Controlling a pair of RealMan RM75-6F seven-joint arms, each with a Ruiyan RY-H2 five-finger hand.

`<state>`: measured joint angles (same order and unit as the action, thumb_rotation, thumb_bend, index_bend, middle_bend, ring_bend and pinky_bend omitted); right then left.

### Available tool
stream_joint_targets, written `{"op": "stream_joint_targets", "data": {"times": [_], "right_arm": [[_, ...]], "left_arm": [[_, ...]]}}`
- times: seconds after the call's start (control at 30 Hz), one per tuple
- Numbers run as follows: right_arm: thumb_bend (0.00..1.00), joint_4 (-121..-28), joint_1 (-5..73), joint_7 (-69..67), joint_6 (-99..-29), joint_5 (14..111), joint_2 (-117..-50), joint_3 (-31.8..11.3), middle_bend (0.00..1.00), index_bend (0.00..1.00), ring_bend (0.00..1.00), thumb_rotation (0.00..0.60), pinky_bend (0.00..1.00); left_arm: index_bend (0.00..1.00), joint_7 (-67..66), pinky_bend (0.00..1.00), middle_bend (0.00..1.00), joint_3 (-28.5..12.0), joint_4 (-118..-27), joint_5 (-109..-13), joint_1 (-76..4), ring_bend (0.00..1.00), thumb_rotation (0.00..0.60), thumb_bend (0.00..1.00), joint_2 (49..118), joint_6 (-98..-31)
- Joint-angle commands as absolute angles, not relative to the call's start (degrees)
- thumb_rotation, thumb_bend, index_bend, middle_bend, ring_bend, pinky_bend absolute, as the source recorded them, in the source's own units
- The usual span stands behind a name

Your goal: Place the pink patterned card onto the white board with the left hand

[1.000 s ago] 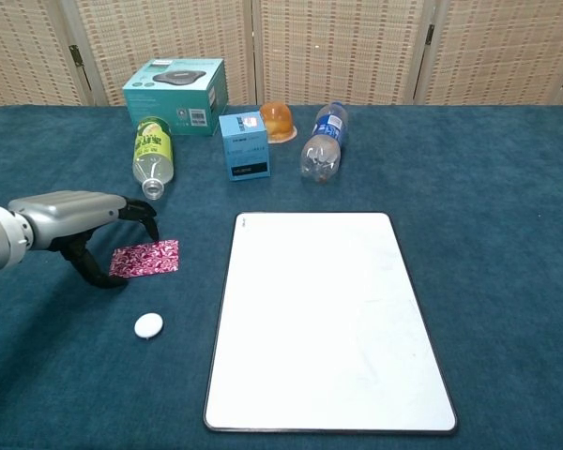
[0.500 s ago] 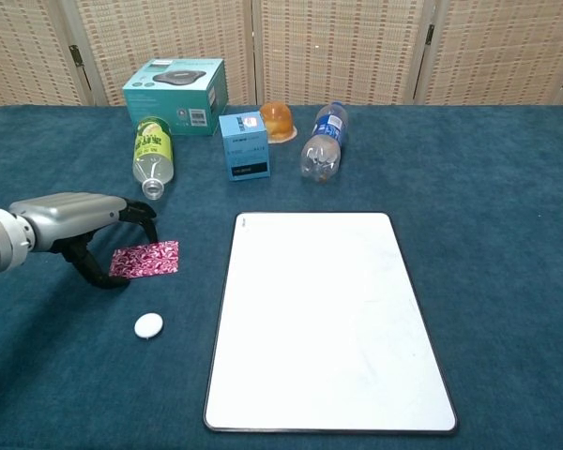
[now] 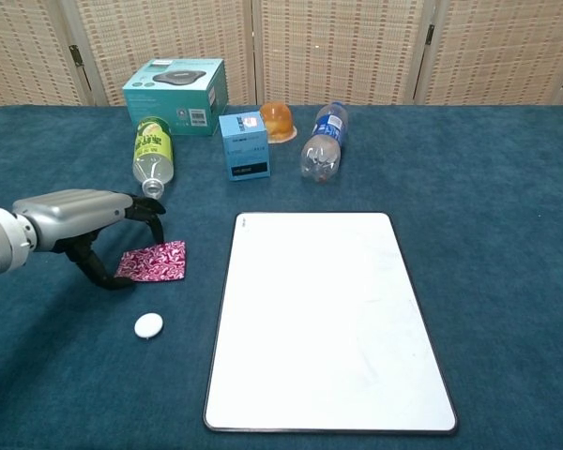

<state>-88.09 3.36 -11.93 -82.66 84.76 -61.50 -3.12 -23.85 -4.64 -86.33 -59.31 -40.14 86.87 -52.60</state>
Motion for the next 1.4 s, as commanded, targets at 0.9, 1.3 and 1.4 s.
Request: {"op": "stream_joint_targets", "data": {"times": [0.9,1.3,1.4], "right_arm": [[0.25,-88.89,3.38,-11.31,-82.22,83.91,-60.79,-3.52,0.16,0.15,0.16,0.600,0.15],[0.25,-88.40,3.27,-11.74,-81.99,83.56,-60.95,-3.53,0.16,0.15,0.16,0.600,0.15],[0.25,-88.21,3.33,-11.92,-81.94,83.71,-61.11,-3.51,0.16,0.15,0.16,0.600,0.15]], "left_arm": [[0.40,-29.83,0.00,0.11,-7.81,-93.37,-63.43,-49.57,0.07,0.600,0.34,91.45,-49.91],[0.21,-37.65,0.00,0.11,-6.55,-93.27,-57.27,-52.76,0.05,0.600,0.33,94.52,-50.23],[0.20,-38.09,0.00,0.11,-6.23,-94.10,-56.48,-52.79,0.04,0.600,0.33,94.14,-50.88]]}}
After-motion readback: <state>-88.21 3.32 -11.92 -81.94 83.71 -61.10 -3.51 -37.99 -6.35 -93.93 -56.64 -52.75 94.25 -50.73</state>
